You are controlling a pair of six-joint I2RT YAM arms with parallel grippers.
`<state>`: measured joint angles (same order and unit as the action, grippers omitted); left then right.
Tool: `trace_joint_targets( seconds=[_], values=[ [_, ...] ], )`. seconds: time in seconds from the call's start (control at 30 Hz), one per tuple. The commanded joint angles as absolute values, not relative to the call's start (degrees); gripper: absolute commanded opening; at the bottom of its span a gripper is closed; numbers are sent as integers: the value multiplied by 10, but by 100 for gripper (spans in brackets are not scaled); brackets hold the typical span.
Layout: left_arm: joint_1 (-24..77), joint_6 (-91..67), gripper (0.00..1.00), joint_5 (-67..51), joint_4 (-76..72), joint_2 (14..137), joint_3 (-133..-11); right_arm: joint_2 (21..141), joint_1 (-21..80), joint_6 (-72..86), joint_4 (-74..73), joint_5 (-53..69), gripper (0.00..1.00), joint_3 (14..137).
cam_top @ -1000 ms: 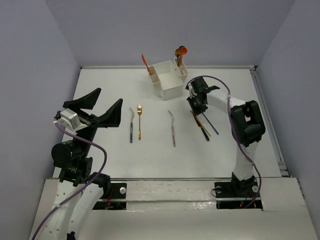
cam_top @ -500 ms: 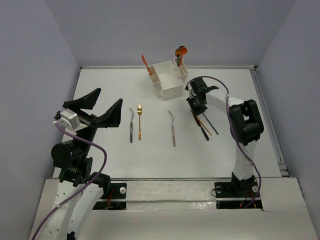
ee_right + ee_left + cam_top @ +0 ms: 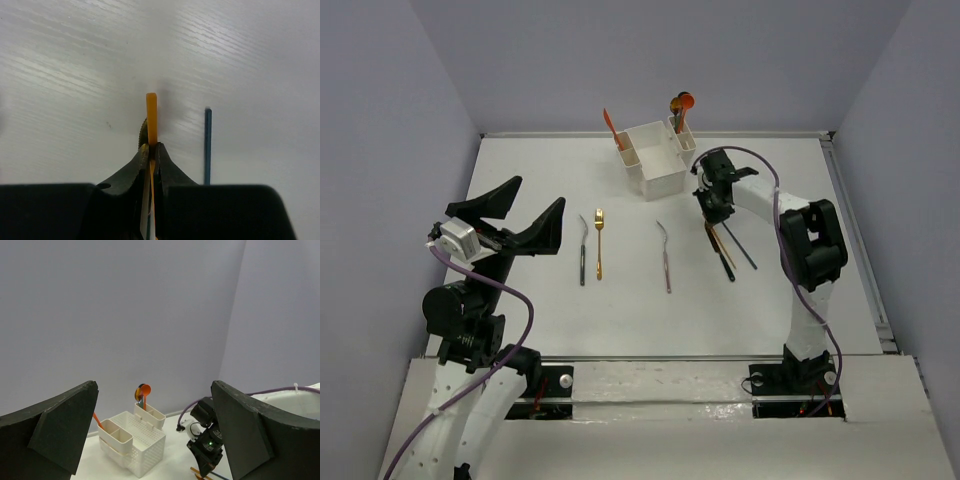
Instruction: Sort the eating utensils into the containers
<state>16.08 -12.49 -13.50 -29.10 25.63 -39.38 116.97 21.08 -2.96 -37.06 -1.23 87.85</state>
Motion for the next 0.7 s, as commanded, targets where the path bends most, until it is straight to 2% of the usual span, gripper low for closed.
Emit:
trace_joint_targets(
  seconds=[0.0, 0.03, 0.23, 0.47, 0.67],
  values=[
    [163, -124, 99, -141, -322, 250, -410, 1120, 219, -16, -365, -25, 2, 904],
    [163, -125, 99, -141, -322, 250, -409, 1115, 219, -14, -356, -24, 0, 904],
    [163, -125, 99, -142, -322, 252, -410, 1047, 231, 28, -259, 37, 0, 905],
    [163, -124, 99, -141, -322, 253, -410, 961, 250, 137, 102, 147, 0, 844],
    [163, -123, 99, -139, -322, 252, -410, 1024, 268, 199, 359, 145, 0, 853]
  ],
)
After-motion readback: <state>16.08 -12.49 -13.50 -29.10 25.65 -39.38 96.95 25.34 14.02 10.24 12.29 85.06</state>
